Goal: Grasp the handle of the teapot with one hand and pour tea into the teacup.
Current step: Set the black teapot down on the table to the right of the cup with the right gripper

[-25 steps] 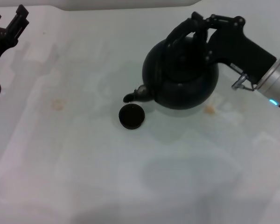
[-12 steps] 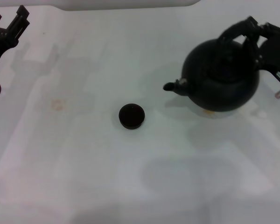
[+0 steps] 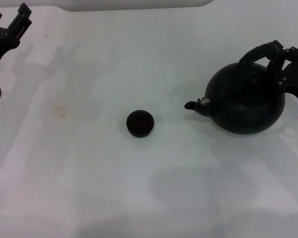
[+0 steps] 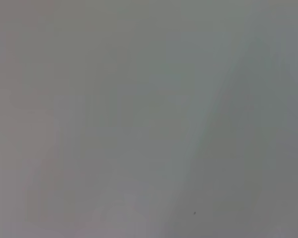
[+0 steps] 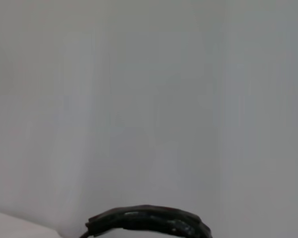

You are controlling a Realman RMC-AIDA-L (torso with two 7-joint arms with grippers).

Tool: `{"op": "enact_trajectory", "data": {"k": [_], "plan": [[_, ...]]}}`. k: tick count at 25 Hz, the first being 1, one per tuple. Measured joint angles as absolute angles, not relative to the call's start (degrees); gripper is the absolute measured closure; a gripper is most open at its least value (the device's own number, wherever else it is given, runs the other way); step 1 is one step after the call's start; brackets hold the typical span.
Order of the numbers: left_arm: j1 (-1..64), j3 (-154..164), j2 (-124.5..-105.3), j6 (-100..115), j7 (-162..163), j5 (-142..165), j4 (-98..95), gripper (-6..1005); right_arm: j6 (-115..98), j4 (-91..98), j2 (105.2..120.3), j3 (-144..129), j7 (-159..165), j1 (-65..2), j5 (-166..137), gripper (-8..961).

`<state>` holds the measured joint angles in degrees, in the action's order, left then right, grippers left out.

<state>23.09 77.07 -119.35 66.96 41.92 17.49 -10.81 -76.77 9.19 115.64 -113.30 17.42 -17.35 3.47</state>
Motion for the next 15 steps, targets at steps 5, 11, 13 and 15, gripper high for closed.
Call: {"op": "enact_trajectory", "data": {"k": [5, 11, 13, 15], "plan": [[23.1, 77.1, -119.35, 67.0, 41.9, 17.5, -10.8, 122, -75.3, 9.2, 115.66, -113.4, 17.3, -17.4, 3.4, 782], [22.9, 77.1, -119.35, 67.0, 42.0, 17.3, -10.8, 123, -74.0, 9.2, 115.74, -113.2, 17.3, -17.3, 3.5, 755], [22.9, 77.1, -119.35, 67.0, 42.0, 17.3, -10.8, 123, -73.6, 9.2, 115.75, -113.4, 17.3, -17.3, 3.5, 746], [22.9, 77.1, -119.35, 67.1, 42.0, 17.4, -10.8, 122, -73.5, 9.3, 115.75, -113.4, 17.4, -17.3, 3.5, 737]]}}
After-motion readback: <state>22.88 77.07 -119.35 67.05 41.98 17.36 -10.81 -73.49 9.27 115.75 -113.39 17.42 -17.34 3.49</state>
